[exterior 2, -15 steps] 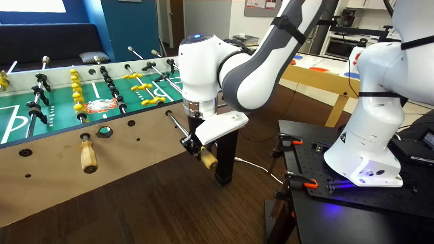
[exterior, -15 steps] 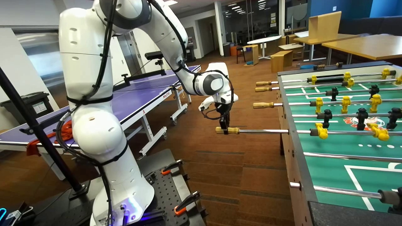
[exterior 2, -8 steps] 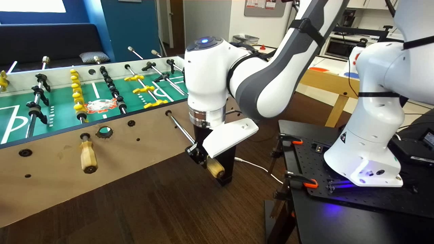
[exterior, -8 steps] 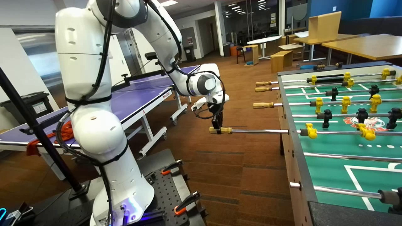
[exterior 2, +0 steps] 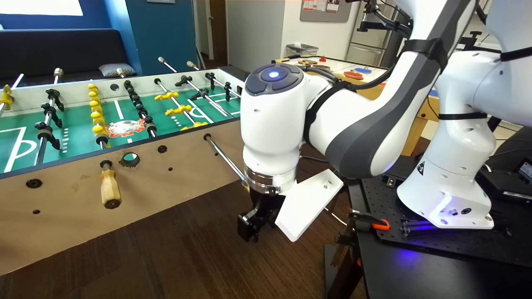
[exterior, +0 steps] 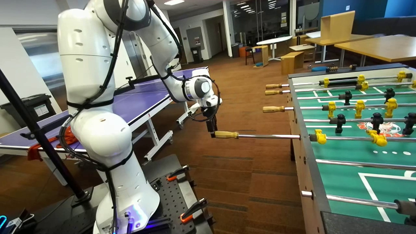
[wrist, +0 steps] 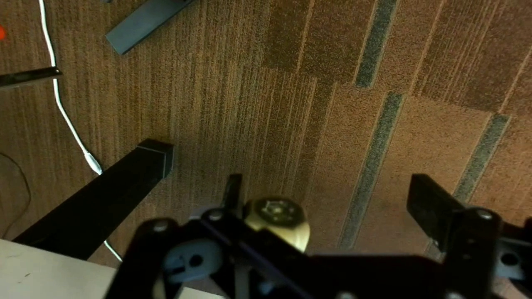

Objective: Pull the third foosball stick from the right

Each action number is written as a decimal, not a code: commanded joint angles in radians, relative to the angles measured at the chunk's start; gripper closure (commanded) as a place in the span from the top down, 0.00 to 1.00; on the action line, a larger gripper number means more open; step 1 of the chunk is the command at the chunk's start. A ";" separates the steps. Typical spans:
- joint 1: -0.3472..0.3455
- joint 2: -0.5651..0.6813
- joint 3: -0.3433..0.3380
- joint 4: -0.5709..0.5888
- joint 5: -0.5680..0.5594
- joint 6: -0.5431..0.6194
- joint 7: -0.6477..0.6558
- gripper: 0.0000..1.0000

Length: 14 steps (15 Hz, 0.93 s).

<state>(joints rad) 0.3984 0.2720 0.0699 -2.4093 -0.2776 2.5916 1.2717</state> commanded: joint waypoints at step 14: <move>-0.210 -0.461 0.053 -0.078 0.066 -0.009 -0.320 1.00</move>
<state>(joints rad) 0.2378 -0.1202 0.0970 -2.4508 -0.2501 2.5966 1.0153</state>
